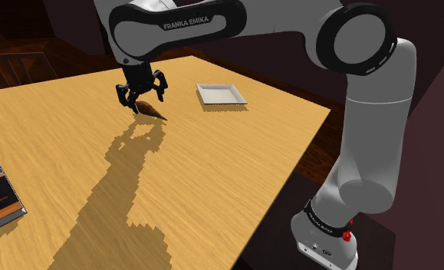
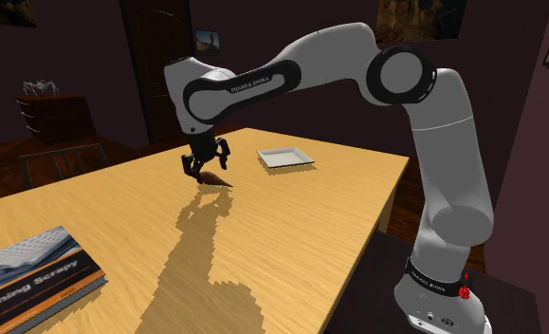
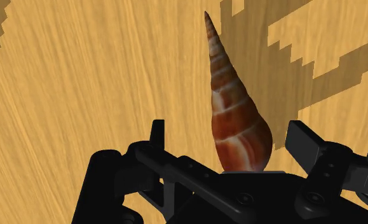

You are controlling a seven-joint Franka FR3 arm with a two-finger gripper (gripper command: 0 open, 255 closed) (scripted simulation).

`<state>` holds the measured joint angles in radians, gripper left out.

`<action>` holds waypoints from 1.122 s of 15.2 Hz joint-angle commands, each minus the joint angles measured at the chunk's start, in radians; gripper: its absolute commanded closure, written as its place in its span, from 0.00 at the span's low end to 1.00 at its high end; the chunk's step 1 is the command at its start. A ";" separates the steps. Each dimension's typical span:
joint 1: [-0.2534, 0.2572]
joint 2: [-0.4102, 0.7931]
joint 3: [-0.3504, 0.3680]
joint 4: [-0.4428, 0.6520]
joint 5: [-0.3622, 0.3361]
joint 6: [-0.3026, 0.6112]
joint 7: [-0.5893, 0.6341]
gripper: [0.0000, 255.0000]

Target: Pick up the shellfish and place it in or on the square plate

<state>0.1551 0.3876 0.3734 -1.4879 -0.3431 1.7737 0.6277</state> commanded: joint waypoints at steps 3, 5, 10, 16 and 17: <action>-0.001 0.002 -0.001 -0.016 -0.002 0.018 0.004 0.00; -0.001 0.003 -0.001 -0.016 -0.002 0.018 0.004 0.00; -0.001 0.002 -0.001 -0.016 -0.002 0.018 0.004 1.00; -0.001 0.002 -0.001 -0.016 -0.002 0.018 0.004 1.00; -0.001 0.002 -0.001 -0.016 -0.002 0.018 0.004 1.00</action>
<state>0.1537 0.3902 0.3724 -1.5035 -0.3452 1.7918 0.6314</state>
